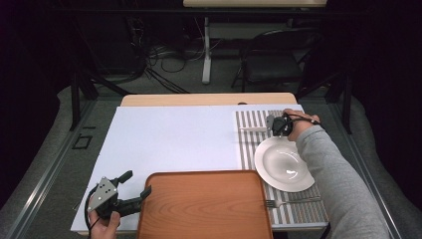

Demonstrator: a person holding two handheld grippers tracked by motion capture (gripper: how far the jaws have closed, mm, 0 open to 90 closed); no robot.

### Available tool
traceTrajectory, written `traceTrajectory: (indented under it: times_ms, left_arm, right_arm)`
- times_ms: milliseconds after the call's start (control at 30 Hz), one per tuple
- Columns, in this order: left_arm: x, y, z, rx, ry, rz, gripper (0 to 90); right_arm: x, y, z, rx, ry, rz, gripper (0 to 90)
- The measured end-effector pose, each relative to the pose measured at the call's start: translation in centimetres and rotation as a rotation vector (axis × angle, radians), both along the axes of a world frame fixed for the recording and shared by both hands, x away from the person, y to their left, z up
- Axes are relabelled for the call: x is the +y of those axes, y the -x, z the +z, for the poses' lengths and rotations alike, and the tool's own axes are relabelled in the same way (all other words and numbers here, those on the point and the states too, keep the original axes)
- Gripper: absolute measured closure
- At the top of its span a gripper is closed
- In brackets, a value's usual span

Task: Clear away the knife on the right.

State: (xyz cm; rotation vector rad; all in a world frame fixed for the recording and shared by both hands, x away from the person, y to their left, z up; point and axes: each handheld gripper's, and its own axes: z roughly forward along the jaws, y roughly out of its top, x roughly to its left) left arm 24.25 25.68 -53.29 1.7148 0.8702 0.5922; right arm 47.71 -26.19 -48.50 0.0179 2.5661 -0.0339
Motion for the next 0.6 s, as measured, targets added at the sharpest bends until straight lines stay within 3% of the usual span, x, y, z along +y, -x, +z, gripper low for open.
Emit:
traceTrajectory:
  times_ms: [67,100,167,200,300,333,367,600]
  left_arm:
    - [0.0,0.0,0.0,-0.001,0.000,-0.001,15.3]
    - [0.0,0.0,0.0,-0.001,-0.001,-0.001,15.3]
    - [0.0,0.0,0.0,-0.001,-0.002,-0.001,15.3]
    - [0.0,0.0,0.0,-0.001,-0.002,-0.001,15.3]
    - [-0.1,0.0,0.0,0.000,0.001,-0.001,15.3]
    - [-0.1,0.0,0.0,0.000,-0.001,0.001,15.3]
    - [-0.1,0.0,0.0,0.000,0.001,-0.001,15.3]
    - [0.0,0.0,0.0,0.000,0.001,0.002,15.3]
  right_arm:
    - [0.1,0.5,0.2,0.004,0.011,-0.010,80.0]
    - [0.1,0.7,0.1,-0.010,-0.006,0.001,80.0]
    - [0.4,1.2,0.8,0.021,0.062,-0.028,80.0]
    - [0.1,1.4,0.1,-0.030,-0.029,0.010,80.0]
    - [0.2,2.1,0.6,-0.002,0.012,-0.026,80.0]
    - [-0.1,2.2,0.2,-0.033,-0.048,-0.002,80.0]
    - [0.0,2.6,0.6,-0.009,-0.012,-0.030,80.0]
    - [-0.3,3.8,0.7,-0.016,-0.043,-0.060,80.0]
